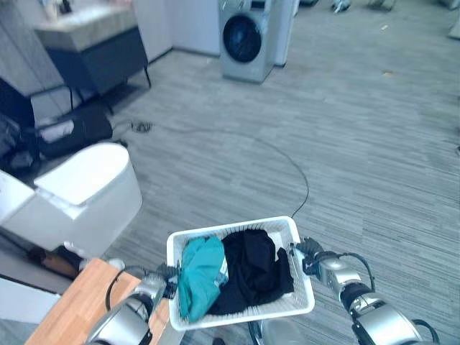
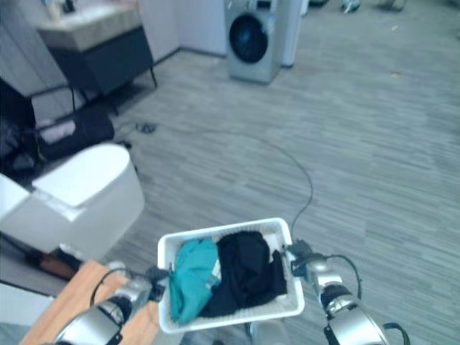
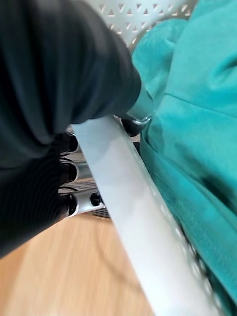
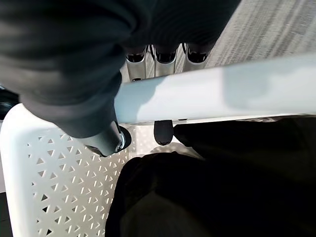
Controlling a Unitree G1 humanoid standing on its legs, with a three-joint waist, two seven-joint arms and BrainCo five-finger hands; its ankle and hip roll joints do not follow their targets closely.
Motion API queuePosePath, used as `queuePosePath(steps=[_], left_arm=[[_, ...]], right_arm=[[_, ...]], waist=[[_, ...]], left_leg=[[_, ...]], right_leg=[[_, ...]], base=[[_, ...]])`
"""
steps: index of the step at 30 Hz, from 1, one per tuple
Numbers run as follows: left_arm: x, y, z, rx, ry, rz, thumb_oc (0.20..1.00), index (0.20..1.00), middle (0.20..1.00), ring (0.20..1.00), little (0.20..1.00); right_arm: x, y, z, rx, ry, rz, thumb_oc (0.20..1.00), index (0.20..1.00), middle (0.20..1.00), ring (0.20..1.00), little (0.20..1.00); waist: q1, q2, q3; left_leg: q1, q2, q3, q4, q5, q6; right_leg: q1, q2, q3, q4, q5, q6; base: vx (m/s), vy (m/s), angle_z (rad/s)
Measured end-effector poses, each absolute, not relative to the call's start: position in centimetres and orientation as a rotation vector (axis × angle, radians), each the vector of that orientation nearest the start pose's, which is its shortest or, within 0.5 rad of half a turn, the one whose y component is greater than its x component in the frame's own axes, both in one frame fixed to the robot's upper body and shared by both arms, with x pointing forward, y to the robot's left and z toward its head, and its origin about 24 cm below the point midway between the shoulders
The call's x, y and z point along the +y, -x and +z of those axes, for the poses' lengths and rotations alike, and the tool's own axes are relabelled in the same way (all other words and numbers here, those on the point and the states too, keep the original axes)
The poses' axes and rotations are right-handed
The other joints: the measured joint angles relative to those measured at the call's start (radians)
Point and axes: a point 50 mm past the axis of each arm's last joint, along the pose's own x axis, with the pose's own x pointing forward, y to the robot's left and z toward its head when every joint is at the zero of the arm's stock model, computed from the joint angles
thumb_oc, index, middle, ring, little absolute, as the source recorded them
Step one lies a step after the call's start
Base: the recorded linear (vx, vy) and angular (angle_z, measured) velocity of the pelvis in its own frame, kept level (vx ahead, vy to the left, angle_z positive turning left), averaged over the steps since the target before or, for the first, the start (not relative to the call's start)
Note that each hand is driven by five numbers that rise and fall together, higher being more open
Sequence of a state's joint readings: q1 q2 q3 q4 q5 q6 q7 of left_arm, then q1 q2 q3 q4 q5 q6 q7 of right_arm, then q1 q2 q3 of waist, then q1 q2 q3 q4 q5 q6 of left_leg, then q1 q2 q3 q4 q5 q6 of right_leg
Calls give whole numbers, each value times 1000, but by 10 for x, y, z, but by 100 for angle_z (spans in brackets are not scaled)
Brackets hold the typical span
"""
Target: Grab the laundry basket,head to the washer,open it,put in the laundry and shut it.
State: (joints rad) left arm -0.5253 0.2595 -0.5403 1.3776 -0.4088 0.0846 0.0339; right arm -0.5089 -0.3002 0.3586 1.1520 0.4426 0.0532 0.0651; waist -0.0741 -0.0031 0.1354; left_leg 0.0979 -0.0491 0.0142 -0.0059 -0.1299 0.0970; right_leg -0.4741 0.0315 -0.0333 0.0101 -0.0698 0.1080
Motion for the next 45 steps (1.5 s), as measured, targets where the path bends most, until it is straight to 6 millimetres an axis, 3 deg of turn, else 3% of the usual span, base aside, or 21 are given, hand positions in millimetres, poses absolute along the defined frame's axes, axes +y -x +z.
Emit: queuePosePath(steps=[3,5,9,13,14,16,19,22,24,25,28,31,32,34,35,37,38,41,42,43,45], left_arm=[[207,-247,-102,980,-351,-25,200,200,200,200,200],[202,-238,-109,1014,-332,-28,200,200,200,200,200],[193,-212,-126,1085,-243,-23,200,200,200,200,200],[202,-211,-125,1080,-242,-6,200,200,200,200,200],[205,-221,-119,1040,-256,-2,200,200,200,200,200],[203,-240,-107,982,-273,-12,200,200,200,200,200],[203,-231,-113,989,-257,-13,200,200,200,200,200],[208,-238,-108,962,-252,11,200,200,200,200,200],[210,-225,-116,1004,-263,-6,200,200,200,200,200],[215,-216,-119,1014,-258,-1,200,200,200,200,200],[226,-211,-120,1044,-277,25,200,200,200,200,200],[207,-210,-125,1074,-256,-12,200,200,200,200,200],[202,-213,-124,1071,-264,-30,200,200,200,200,200],[198,-225,-118,1046,-237,-25,200,200,200,200,200],[206,-255,-97,968,-263,-3,200,200,200,200,200],[213,-266,-87,919,-276,6,200,200,200,200,200],[219,-260,-90,932,-281,12,200,200,200,200,200],[211,-246,-102,990,-297,-31,200,200,200,200,200],[202,-238,-109,1017,-280,-41,200,200,200,200,200],[200,-232,-114,1038,-263,-39,200,200,200,200,200],[196,-224,-119,1048,-226,-31,200,200,200,200,200]], right_arm=[[-207,-277,-73,760,77,25,200,200,200,200,200],[-211,-269,-81,810,77,7,200,200,200,200,200],[-220,-254,-91,878,88,-10,200,200,200,200,200],[-214,-247,-97,913,102,13,200,200,200,200,200],[-214,-246,-99,927,91,5,200,200,200,200,200],[-222,-250,-94,900,108,-9,200,200,200,200,200],[-222,-251,-93,896,130,9,200,200,200,200,200],[-216,-259,-89,880,133,20,200,200,200,200,200],[-220,-246,-97,921,127,16,200,200,200,200,200],[-213,-233,-107,954,105,30,200,200,200,200,200],[-201,-218,-119,1003,74,48,200,200,200,200,200],[-214,-214,-119,1012,84,20,200,200,200,200,200],[-219,-227,-109,950,58,-5,200,200,200,200,200],[-221,-255,-87,821,73,21,200,200,200,200,200],[-214,-276,-70,742,72,44,200,200,200,200,200],[-213,-277,-70,732,61,44,200,200,200,200,200],[-209,-274,-74,751,53,48,200,200,200,200,200],[-219,-255,-89,837,49,16,200,200,200,200,200],[-225,-251,-91,851,43,-9,200,200,200,200,200],[-227,-249,-92,861,54,-8,200,200,200,200,200],[-229,-243,-96,884,52,-15,200,200,200,200,200]], waist=[[-23,-32,-15],[-16,0,-38],[-31,24,-72],[-13,-61,-74],[-5,-84,-64],[5,-66,-70],[46,-23,-81],[91,-29,-69],[79,-10,-74],[93,-26,-85],[98,-104,-129],[96,-40,-110],[83,16,-29],[61,69,-9],[35,73,5],[7,44,9],[-2,29,-15],[-36,-52,-79],[-43,-13,-77],[-44,1,-85],[-55,30,-78]], left_leg=[[238,7,-27,-31,-88,-79],[268,61,-37,50,-114,-122],[28,148,-39,750,161,-285],[-294,119,52,960,133,-196],[-353,121,114,868,96,-140],[-494,109,216,446,130,-149],[-447,22,95,-65,186,-125],[-479,13,147,-19,196,-106],[-389,4,163,-20,191,-29],[-333,0,145,-47,277,34],[-277,-48,168,36,260,42],[-182,-79,117,61,138,79],[-76,-97,98,82,67,114],[14,-102,67,97,-29,127],[58,-80,20,87,-65,121],[188,-63,-10,19,-89,31],[235,-42,-41,48,-153,-82],[314,-56,-68,104,-158,-93],[341,-19,-90,149,-153,-131],[353,-6,-99,261,-35,-217],[198,38,-91,617,172,-301]], right_leg=[[71,-82,-60,110,32,-11],[94,-52,-95,171,174,-67],[285,36,-112,176,103,-216],[443,38,-52,69,74,-259],[516,33,-34,4,76,-261],[635,39,-25,-96,40,-203],[742,53,61,-89,-30,-135],[827,45,114,-93,-98,-123],[910,76,131,-74,-105,-112],[933,73,159,-30,-133,-102],[833,16,141,319,-89,-55],[574,-15,116,757,-4,37],[382,-56,66,1153,57,40],[124,-79,-29,1181,-93,-16],[-21,-50,-127,824,-127,-58],[-54,-26,-192,421,-78,-55],[-29,-12,-187,157,-76,-17],[62,-45,-102,82,-76,-69],[80,-7,-75,115,103,-134],[132,16,-54,162,275,-210],[206,36,-73,170,213,-217]], base=[[673,-214,67],[635,-260,17],[491,-325,16],[380,-172,-15],[596,-36,-44],[781,39,-52],[666,21,-81],[576,90,-94],[536,159,-17],[664,229,-31],[553,197,-39],[737,374,-20],[814,361,25],[745,193,44],[740,-5,99],[915,-98,94],[774,-109,109],[537,-146,105],[875,-399,83],[691,-322,52],[443,-320,47]])
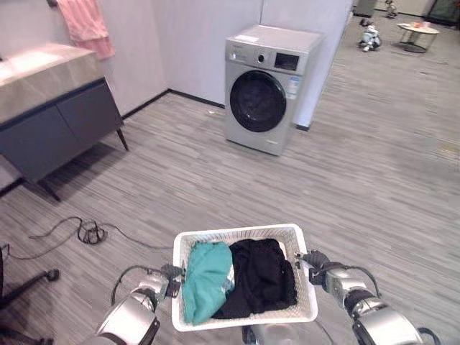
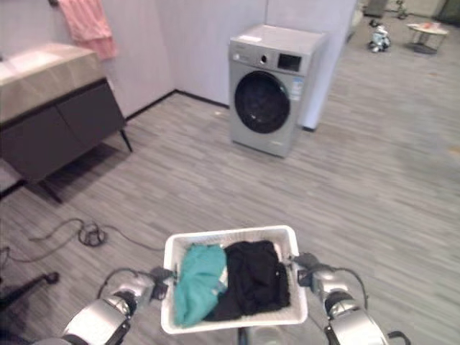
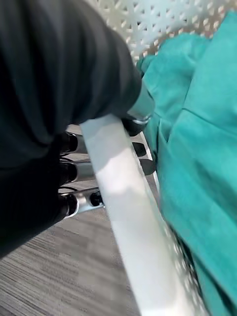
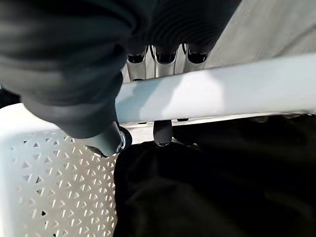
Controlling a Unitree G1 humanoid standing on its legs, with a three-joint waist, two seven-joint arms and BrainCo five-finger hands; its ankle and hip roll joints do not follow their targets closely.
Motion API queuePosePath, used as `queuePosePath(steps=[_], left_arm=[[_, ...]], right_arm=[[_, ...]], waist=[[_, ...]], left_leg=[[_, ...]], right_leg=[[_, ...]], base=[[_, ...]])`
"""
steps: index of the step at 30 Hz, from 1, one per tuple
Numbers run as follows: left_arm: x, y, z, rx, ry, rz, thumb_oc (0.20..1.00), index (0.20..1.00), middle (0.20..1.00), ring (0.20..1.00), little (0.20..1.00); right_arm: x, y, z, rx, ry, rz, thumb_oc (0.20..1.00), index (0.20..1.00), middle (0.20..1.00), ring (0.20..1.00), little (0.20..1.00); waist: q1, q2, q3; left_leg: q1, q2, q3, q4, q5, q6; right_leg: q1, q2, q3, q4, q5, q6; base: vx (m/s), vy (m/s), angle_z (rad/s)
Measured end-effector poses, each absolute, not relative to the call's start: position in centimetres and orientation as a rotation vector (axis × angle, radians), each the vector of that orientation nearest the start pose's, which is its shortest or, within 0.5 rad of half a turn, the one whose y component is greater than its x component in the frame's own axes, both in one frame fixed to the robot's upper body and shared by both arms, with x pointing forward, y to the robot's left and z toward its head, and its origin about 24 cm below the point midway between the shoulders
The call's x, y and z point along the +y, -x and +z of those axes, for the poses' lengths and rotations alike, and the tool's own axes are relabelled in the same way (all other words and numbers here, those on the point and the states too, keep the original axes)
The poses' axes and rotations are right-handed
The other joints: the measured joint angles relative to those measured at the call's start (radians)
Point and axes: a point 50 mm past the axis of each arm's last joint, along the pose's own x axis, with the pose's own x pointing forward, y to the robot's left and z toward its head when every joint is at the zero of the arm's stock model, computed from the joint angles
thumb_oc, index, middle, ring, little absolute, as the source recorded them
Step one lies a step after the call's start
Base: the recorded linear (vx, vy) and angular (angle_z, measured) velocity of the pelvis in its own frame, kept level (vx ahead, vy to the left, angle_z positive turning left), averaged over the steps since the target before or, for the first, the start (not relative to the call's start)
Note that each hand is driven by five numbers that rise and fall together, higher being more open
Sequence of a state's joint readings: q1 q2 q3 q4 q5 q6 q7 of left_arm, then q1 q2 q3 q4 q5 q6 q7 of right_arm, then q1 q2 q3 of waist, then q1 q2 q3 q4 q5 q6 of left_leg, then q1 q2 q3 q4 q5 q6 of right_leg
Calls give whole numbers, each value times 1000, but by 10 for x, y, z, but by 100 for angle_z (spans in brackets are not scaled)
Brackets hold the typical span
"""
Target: Grab the laundry basket,head to the washer,open it,put in the laundry and shut it.
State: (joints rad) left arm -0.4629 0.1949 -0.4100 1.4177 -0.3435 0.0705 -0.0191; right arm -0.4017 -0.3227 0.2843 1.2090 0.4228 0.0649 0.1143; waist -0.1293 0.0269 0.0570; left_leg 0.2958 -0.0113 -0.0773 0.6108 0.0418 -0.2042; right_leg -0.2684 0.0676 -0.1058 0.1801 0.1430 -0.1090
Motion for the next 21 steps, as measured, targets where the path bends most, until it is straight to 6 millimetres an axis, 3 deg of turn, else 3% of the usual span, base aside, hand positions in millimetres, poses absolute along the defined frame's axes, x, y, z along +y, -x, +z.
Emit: queuePosePath(steps=[1,2,3,4,5,6,7,9,10,12,13,14,15,16,18,19,20,21], left_arm=[[195,-221,-121,1057,-226,-36,200,200,200,200,200],[196,-217,-123,1066,-216,-31,200,200,200,200,200],[204,-211,-125,1078,-231,-23,200,200,200,200,200],[208,-213,-123,1052,-223,-4,200,200,200,200,200],[209,-227,-114,1003,-237,-7,200,200,200,200,200],[209,-234,-110,983,-252,-13,200,200,200,200,200],[210,-236,-108,976,-254,-12,200,200,200,200,200],[207,-232,-112,994,-248,-18,200,200,200,200,200],[201,-231,-114,1001,-240,-29,200,200,200,200,200],[197,-225,-118,1012,-226,-34,200,200,200,200,200],[198,-228,-116,991,-225,-29,200,200,200,200,200],[199,-231,-114,979,-227,-25,200,200,200,200,200],[200,-234,-112,970,-231,-22,200,200,200,200,200],[201,-237,-110,963,-234,-21,200,200,200,200,200],[203,-222,-118,1007,-244,-32,200,200,200,200,200],[208,-213,-123,1030,-262,-26,200,200,200,200,200],[211,-210,-124,1037,-279,-29,200,200,200,200,200],[210,-210,-124,1038,-279,-32,200,200,200,200,200]], right_arm=[[-231,-238,-99,904,55,-17,200,200,200,200,200],[-230,-234,-102,920,52,-14,200,200,200,200,200],[-221,-234,-104,935,64,17,200,200,200,200,200],[-217,-233,-106,950,57,14,200,200,200,200,200],[-221,-231,-107,963,46,-7,200,200,200,200,200],[-220,-232,-107,962,36,-9,200,200,200,200,200],[-219,-233,-106,953,24,-11,200,200,200,200,200],[-223,-233,-106,951,34,-16,200,200,200,200,200],[-228,-231,-106,958,50,-24,200,200,200,200,200],[-232,-230,-105,964,65,-27,200,200,200,200,200],[-231,-233,-103,949,64,-27,200,200,200,200,200],[-231,-236,-102,939,65,-24,200,200,200,200,200],[-229,-239,-100,925,65,-19,200,200,200,200,200],[-229,-240,-99,921,67,-17,200,200,200,200,200],[-228,-226,-109,971,64,-15,200,200,200,200,200],[-221,-216,-116,991,51,-2,200,200,200,200,200],[-220,-203,-124,1021,37,-6,200,200,200,200,200],[-221,-200,-125,1031,37,-9,200,200,200,200,200]], waist=[[3,-6,0],[9,-19,-1],[41,-67,18],[63,-92,25],[61,-111,32],[63,-110,35],[60,-105,36],[58,-73,29],[58,-48,24],[67,-25,21],[78,-35,26],[94,-48,32],[103,-52,30],[96,-50,30],[97,-32,23],[98,-48,9],[111,-87,-17],[127,-85,-22]], left_leg=[[-113,12,42,160,15,-20],[-195,22,78,221,10,-13],[-389,91,247,365,-36,118],[-493,114,314,344,-58,143],[-554,121,365,253,-60,152],[-607,122,393,143,-51,141],[-634,119,408,50,-40,128],[-622,112,464,-279,-17,137],[-608,102,472,-430,-2,137],[-592,42,355,-716,32,154],[-615,22,294,-716,47,176],[-624,17,278,-710,57,188],[-637,21,285,-710,59,191],[-640,25,346,-670,39,222],[-517,29,356,-638,11,298],[-480,9,330,-664,103,368],[-447,-27,292,-653,112,373],[-434,-34,268,-651,124,375]], right_leg=[[61,1,-4,-40,-7,3],[100,0,3,-56,-31,-8],[197,-7,26,-109,-69,-37],[250,-19,30,-155,-73,-32],[287,-27,23,-194,-69,-24],[333,-32,13,-216,-80,-10],[376,-33,14,-244,-91,-7],[445,-19,13,-267,-149,28],[468,-6,13,-266,-171,38],[519,8,28,-266,-218,102],[546,6,49,-266,-229,119],[567,2,59,-265,-231,122],[585,1,70,-265,-232,124],[627,11,70,-265,-243,140],[731,28,117,-235,-254,153],[739,16,129,-182,-290,172],[731,-38,125,-119,-354,183],[699,-63,126,-85,-360,180]], base=[[362,-322,43],[476,-264,10],[331,-142,-13],[405,-90,-8],[303,-18,-5],[451,-2,0],[442,33,-31],[471,73,-33],[512,89,-5],[419,69,-9],[390,75,-33],[297,65,-42],[669,197,-41],[508,159,-12],[537,206,-23],[522,268,-55],[475,289,-65],[411,288,-68]])
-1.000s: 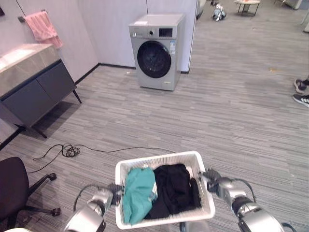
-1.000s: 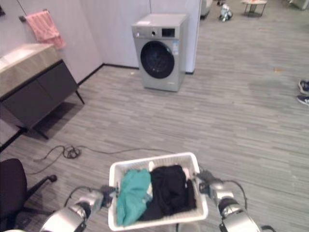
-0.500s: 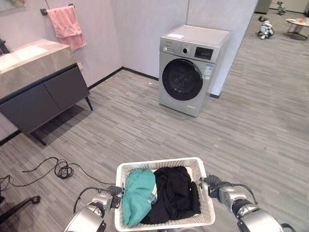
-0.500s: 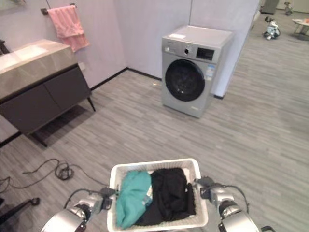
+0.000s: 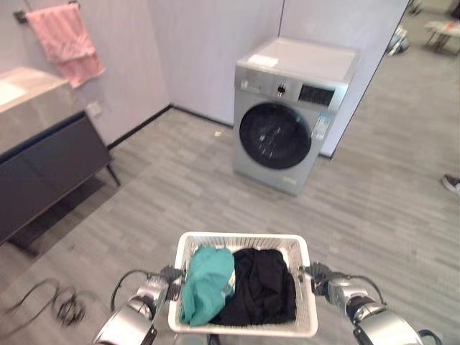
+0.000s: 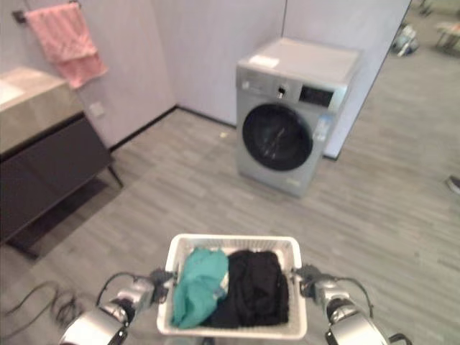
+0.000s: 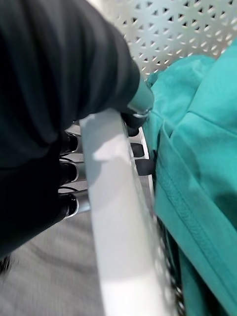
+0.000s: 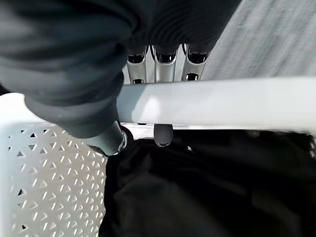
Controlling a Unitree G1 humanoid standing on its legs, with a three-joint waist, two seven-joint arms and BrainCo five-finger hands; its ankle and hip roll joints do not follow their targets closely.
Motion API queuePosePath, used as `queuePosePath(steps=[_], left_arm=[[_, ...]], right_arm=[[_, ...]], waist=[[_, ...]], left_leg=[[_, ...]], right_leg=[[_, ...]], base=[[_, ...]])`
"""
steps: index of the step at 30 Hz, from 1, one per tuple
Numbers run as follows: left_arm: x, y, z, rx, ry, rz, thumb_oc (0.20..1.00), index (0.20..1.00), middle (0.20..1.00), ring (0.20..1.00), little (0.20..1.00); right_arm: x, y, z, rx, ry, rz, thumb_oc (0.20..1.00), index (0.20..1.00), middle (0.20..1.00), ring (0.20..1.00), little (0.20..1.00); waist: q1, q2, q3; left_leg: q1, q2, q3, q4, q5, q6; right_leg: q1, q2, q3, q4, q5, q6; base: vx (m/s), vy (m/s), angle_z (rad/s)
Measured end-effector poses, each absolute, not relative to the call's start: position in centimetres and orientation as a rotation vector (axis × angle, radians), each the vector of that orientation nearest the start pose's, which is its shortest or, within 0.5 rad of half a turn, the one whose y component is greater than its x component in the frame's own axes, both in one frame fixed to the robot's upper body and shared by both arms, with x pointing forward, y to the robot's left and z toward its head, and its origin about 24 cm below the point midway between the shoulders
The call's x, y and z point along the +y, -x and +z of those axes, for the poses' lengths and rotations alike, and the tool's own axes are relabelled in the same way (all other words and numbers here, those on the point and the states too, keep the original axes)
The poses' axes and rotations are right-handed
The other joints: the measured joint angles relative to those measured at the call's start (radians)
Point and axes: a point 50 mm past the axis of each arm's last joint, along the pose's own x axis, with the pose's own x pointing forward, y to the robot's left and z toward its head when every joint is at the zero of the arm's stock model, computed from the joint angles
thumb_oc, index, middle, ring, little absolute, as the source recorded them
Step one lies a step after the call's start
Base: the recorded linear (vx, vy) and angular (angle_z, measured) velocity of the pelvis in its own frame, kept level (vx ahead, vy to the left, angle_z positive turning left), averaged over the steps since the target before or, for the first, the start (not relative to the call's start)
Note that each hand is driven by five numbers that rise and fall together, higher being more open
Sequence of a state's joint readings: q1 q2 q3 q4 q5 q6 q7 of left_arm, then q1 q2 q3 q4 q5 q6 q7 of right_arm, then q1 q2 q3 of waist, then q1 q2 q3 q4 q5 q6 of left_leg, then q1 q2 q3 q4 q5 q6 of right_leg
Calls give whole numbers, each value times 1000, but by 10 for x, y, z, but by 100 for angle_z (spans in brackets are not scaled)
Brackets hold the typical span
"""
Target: Grab the laundry basket,head to the washer,open it,put in the laundry and shut it.
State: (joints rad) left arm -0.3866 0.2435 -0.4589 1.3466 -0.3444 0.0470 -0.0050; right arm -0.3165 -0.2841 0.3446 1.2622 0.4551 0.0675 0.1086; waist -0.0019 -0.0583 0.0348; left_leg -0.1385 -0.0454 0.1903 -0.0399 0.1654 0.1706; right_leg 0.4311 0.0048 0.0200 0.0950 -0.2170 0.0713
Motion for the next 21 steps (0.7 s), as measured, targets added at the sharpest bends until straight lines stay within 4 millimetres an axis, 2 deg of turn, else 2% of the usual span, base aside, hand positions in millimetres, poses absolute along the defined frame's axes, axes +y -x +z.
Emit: queuePosePath(steps=[1,2,3,4,5,6,7,8,9,10,11,12,13,14,15,16,17,18,19,20,21], left_arm=[[211,-210,-124,1045,-282,-29,200,200,200,200,200],[210,-213,-123,1046,-284,-28,200,200,200,200,200],[208,-213,-123,1048,-285,-31,200,200,200,200,200],[205,-211,-125,1060,-304,-52,200,200,200,200,200],[204,-208,-126,1067,-305,-56,200,200,200,200,200],[203,-207,-127,1070,-302,-61,200,200,200,200,200],[198,-207,-128,1067,-294,-70,200,200,200,200,200],[193,-215,-124,1037,-290,-75,200,200,200,200,200],[195,-222,-120,1016,-297,-70,200,200,200,200,200],[188,-233,-114,980,-302,-81,200,200,200,200,200],[188,-241,-108,952,-308,-80,200,200,200,200,200],[194,-243,-107,948,-312,-66,200,200,200,200,200],[195,-241,-108,949,-311,-66,200,200,200,200,200],[196,-237,-110,957,-316,-70,200,200,200,200,200],[197,-230,-114,982,-310,-66,200,200,200,200,200],[201,-228,-115,998,-328,-73,200,200,200,200,200],[200,-226,-117,1013,-323,-78,200,200,200,200,200],[197,-226,-117,1015,-321,-86,200,200,200,200,200],[196,-225,-118,1017,-318,-93,200,200,200,200,200],[195,-224,-119,1019,-318,-99,200,200,200,200,200],[192,-223,-120,1023,-314,-115,200,200,200,200,200]], right_arm=[[-219,-205,-123,1012,36,-1,200,200,200,200,200],[-219,-205,-123,1006,34,3,200,200,200,200,200],[-218,-201,-124,1018,31,2,200,200,200,200,200],[-220,-195,-127,1036,27,-4,200,200,200,200,200],[-221,-202,-123,1007,27,-2,200,200,200,200,200],[-222,-208,-119,985,41,6,200,200,200,200,200],[-227,-215,-113,962,59,3,200,200,200,200,200],[-231,-227,-103,903,61,0,200,200,200,200,200],[-232,-234,-98,870,65,3,200,200,200,200,200],[-237,-242,-90,831,69,-1,200,200,200,200,200],[-238,-245,-88,816,63,-13,200,200,200,200,200],[-234,-250,-85,801,58,-4,200,200,200,200,200],[-230,-251,-86,797,51,3,200,200,200,200,200],[-229,-248,-88,805,48,5,200,200,200,200,200],[-228,-240,-95,835,47,5,200,200,200,200,200],[-229,-226,-104,885,33,-12,200,200,200,200,200],[-231,-222,-107,904,25,-25,200,200,200,200,200],[-232,-223,-107,905,21,-31,200,200,200,200,200],[-234,-224,-105,903,29,-31,200,200,200,200,200],[-236,-222,-106,911,32,-36,200,200,200,200,200],[-240,-225,-104,914,39,-42,200,200,200,200,200]], waist=[[-4,9,-4],[-18,12,-2],[-20,16,-1],[-14,33,13],[-11,47,29],[-7,61,40],[-10,80,52],[-14,109,74],[-17,124,88],[-24,142,98],[-26,149,103],[-25,134,105],[-27,124,99],[-28,105,90],[-35,101,48],[-32,66,43],[-39,65,43],[-41,59,45],[-40,58,46],[-37,66,47],[-42,82,60]], left_leg=[[14,-5,-10,1,-10,-11],[27,-18,-20,0,-29,-3],[42,-25,-23,2,-34,-10],[91,-33,-44,1,-47,4],[133,-38,-51,-5,-64,23],[169,-42,-76,-16,-91,33],[194,-43,-89,-16,-116,22],[228,-46,-122,-20,-152,30],[247,-42,-140,-26,-138,4],[269,-41,-137,-40,-147,5],[304,-30,-145,-49,-182,-18],[321,-34,-144,-48,-194,-28],[346,-33,-144,-48,-217,-40],[354,-31,-159,-48,-237,-45],[348,-28,-184,-30,-261,-57],[362,-19,-244,1,-308,-82],[345,-7,-264,28,-324,-104],[342,-11,-247,39,-331,-135],[350,-12,-227,37,-332,-141],[354,-5,-216,34,-332,-141],[376,20,-193,30,-316,-159]], right_leg=[[-50,-10,-1,36,15,9],[-88,-14,-5,70,47,26],[-148,-13,-12,214,69,17],[-273,-13,-23,511,194,41],[-366,-35,-32,689,299,57],[-429,-51,-54,803,277,44],[-474,-52,-71,853,237,45],[-575,-25,-48,884,147,48],[-615,-10,-35,868,110,42],[-709,-31,-111,753,47,44],[-751,-47,-218,456,53,17],[-758,-44,-223,358,79,15],[-767,-42,-224,348,133,7],[-774,-39,-226,324,154,13],[-720,-37,-226,151,174,28],[-638,-31,-215,-22,277,26],[-608,-20,-211,-48,305,21],[-599,-16,-208,-47,337,-9],[-586,-10,-206,-50,349,-109],[-581,-6,-211,-48,347,-119],[-550,2,-221,-43,326,-130]], base=[[355,282,-38],[312,292,5],[295,313,38],[315,311,32],[305,263,24],[339,233,16],[403,291,36],[301,219,62],[382,241,76],[196,81,76],[387,117,59],[307,21,48],[298,24,27],[285,-7,44],[406,-20,85],[409,-19,116],[355,-39,113],[251,-48,73],[387,-82,42],[382,-91,43],[387,-110,47]])
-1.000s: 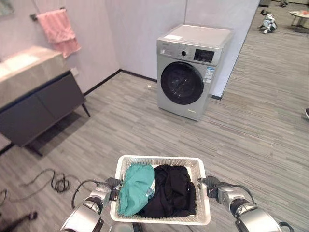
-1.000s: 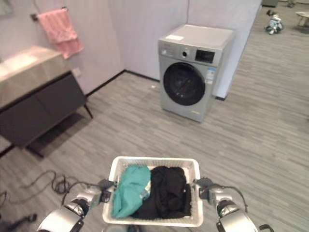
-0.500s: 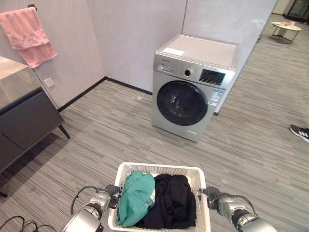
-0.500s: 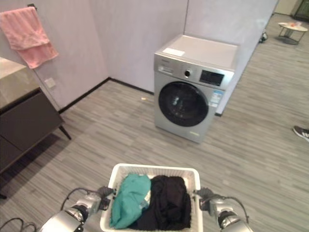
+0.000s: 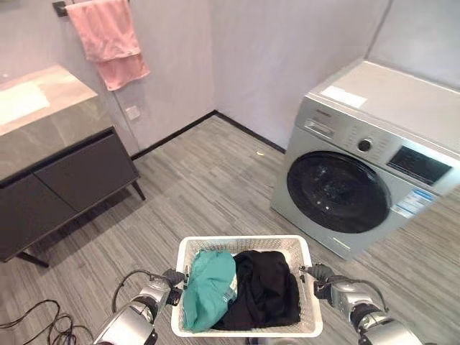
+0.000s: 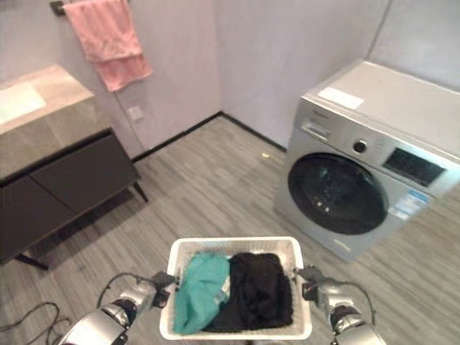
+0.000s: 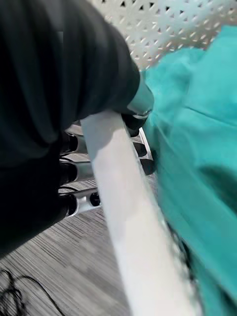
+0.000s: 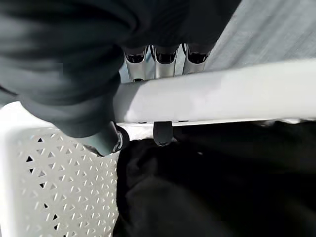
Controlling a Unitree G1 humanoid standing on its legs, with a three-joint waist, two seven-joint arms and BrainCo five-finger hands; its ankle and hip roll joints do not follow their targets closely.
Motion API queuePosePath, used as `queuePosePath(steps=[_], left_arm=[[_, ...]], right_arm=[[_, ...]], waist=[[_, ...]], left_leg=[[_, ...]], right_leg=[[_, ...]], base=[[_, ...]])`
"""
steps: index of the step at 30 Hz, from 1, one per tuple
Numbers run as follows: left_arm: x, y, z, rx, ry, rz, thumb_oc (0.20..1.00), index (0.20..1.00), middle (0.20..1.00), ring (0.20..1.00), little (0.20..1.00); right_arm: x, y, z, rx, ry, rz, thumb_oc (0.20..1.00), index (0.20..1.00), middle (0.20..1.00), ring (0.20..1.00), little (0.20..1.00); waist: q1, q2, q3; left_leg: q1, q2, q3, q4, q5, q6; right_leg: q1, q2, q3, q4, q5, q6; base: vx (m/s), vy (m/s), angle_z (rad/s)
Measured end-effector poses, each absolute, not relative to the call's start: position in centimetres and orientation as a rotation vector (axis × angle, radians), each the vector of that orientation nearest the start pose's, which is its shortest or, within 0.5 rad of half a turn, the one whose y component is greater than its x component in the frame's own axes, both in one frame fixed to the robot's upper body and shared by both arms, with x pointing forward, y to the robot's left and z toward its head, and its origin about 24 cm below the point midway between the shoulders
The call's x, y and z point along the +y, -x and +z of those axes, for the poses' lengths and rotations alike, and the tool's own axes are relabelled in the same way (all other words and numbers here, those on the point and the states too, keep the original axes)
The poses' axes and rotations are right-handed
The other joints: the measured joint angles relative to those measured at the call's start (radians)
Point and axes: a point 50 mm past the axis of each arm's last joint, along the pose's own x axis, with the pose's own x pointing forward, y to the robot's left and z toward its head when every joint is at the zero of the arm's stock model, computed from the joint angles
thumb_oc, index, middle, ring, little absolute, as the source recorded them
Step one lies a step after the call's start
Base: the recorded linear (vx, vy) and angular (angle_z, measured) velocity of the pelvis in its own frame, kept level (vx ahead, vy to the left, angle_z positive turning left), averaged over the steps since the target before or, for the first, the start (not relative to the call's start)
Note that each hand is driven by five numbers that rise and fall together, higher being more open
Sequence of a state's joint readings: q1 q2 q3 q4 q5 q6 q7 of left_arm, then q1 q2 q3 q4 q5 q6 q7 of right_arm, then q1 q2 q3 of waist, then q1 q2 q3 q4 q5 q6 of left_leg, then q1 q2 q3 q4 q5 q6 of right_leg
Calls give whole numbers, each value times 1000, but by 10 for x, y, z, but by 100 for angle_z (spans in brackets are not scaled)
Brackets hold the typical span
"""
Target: Grab the laundry basket,head to the washer,open it,put in the laundry and shut it.
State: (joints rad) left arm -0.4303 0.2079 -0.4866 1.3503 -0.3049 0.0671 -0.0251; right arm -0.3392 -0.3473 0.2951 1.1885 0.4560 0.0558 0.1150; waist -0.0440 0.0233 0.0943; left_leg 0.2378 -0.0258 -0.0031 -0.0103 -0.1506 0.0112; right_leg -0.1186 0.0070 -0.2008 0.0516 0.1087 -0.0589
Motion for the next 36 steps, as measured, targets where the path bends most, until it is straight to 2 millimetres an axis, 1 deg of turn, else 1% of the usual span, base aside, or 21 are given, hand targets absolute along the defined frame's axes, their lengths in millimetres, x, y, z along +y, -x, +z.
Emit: queuePosePath(steps=[2,5,9,11,12,13,14,16,17,18,19,20,22,23,26,31,32,33,34,35,36], left_arm=[[192,-221,-121,1033,-334,-125,200,200,200,200,200],[190,-220,-122,1037,-348,-141,200,200,200,200,200],[192,-218,-123,1045,-346,-136,200,200,200,200,200],[191,-213,-126,1072,-342,-130,200,200,200,200,200],[191,-215,-125,1063,-337,-130,200,200,200,200,200],[188,-221,-122,1039,-337,-138,200,200,200,200,200],[188,-229,-117,998,-330,-125,200,200,200,200,200],[197,-243,-106,957,-379,-125,200,200,200,200,200],[195,-250,-101,941,-392,-132,200,200,200,200,200],[194,-251,-101,940,-399,-138,200,200,200,200,200],[195,-245,-105,965,-393,-145,200,200,200,200,200],[194,-239,-109,978,-386,-147,200,200,200,200,200],[193,-238,-110,970,-385,-146,200,200,200,200,200],[193,-231,-114,993,-381,-149,200,200,200,200,200],[200,-210,-126,1061,-377,-136,200,200,200,200,200],[206,-206,-127,1068,-370,-122,200,200,200,200,200],[208,-205,-127,1069,-354,-105,200,200,200,200,200],[214,-206,-125,1058,-339,-75,200,200,200,200,200],[220,-209,-122,1040,-317,-44,200,200,200,200,200],[220,-213,-120,1021,-321,-46,200,200,200,200,200],[223,-226,-112,988,-358,-66,200,200,200,200,200]], right_arm=[[-241,-220,-107,940,31,-42,200,200,200,200,200],[-242,-213,-111,961,24,-43,200,200,200,200,200],[-242,-212,-112,965,18,-44,200,200,200,200,200],[-240,-211,-113,975,24,-37,200,200,200,200,200],[-243,-209,-113,975,17,-47,200,200,200,200,200],[-244,-208,-114,978,20,-52,200,200,200,200,200],[-244,-207,-114,981,18,-57,200,200,200,200,200],[-236,-214,-113,973,4,-41,200,200,200,200,200],[-238,-219,-109,959,9,-44,200,200,200,200,200],[-239,-221,-108,954,14,-47,200,200,200,200,200],[-241,-223,-105,948,41,-26,200,200,200,200,200],[-241,-225,-104,942,50,-18,200,200,200,200,200],[-243,-221,-105,947,62,-13,200,200,200,200,200],[-244,-217,-107,956,68,-5,200,200,200,200,200],[-235,-187,-127,1045,18,-19,200,200,200,200,200],[-228,-188,-129,1053,-15,-26,200,200,200,200,200],[-226,-191,-128,1054,-14,-21,200,200,200,200,200],[-221,-199,-126,1046,-9,-7,200,200,200,200,200],[-215,-209,-122,1035,7,15,200,200,200,200,200],[-213,-208,-123,1040,14,28,200,200,200,200,200],[-213,-209,-122,1011,9,48,200,200,200,200,200]], waist=[[0,-5,5],[1,-16,4],[1,-27,1],[4,-38,3],[4,-47,3],[7,-48,9],[29,-63,19],[31,-124,45],[31,-133,49],[32,-129,49],[33,-96,41],[39,-68,34],[62,-20,20],[71,11,0],[57,-34,-32],[70,-13,-45],[98,2,-42],[153,17,-42],[207,31,-40],[228,26,-43],[178,-5,-58]], left_leg=[[43,12,4,15,44,-67],[43,9,-26,89,51,-78],[-3,4,-38,190,40,-94],[-175,-8,-37,565,39,-134],[-256,-16,-45,700,100,-177],[-345,-17,-39,825,191,-189],[-402,-10,-16,888,206,-155],[-466,-15,25,755,129,-73],[-505,-17,38,592,131,-67],[-508,-17,37,487,137,-73],[-460,-35,-55,133,183,-86],[-454,-37,-116,37,195,-99],[-446,-34,-137,82,200,-91],[-400,-22,-145,77,256,-23],[-232,-72,-135,-83,315,43],[-211,-80,-62,-82,282,55],[-206,-48,3,-82,282,54],[-210,-10,98,-80,280,53],[-207,30,202,-57,252,64],[-208,45,242,-48,246,59],[-225,44,136,-34,193,-21]], right_leg=[[74,4,-4,-25,-14,-12],[134,-4,2,-40,-53,27],[166,-5,-1,-95,-62,24],[207,-9,7,-127,-55,4],[206,-2,19,-120,-85,-21],[190,-1,21,-100,-95,-30],[194,-8,43,-101,-93,-31],[239,-29,85,-123,-110,-58],[259,-38,102,-136,-110,-53],[268,-39,113,-138,-117,-42],[294,-26,160,-140,-139,-19],[307,-9,185,-137,-147,-16],[334,22,243,-122,-184,11],[352,48,277,-88,-221,52],[344,0,227,-8,-316,94],[311,-23,250,-52,-260,112],[284,-23,252,-44,-241,150],[252,-27,187,-38,-229,187],[219,-73,-81,-30,-243,190],[208,-110,-241,-23,-236,203],[250,-103,-142,-68,-162,201]], base=[[386,-151,48],[319,-201,29],[211,-207,17],[156,-258,-9],[149,-183,-13],[107,-64,-25],[178,-71,-34],[217,-6,-55],[358,32,-64],[386,23,-85],[409,12,-88],[222,-4,-89],[202,48,-99],[259,87,-107],[185,99,-27],[2,14,-37],[-92,-173,-201],[-52,-149,-293],[-16,-76,-293],[-15,-182,-200],[-17,-159,-66]])
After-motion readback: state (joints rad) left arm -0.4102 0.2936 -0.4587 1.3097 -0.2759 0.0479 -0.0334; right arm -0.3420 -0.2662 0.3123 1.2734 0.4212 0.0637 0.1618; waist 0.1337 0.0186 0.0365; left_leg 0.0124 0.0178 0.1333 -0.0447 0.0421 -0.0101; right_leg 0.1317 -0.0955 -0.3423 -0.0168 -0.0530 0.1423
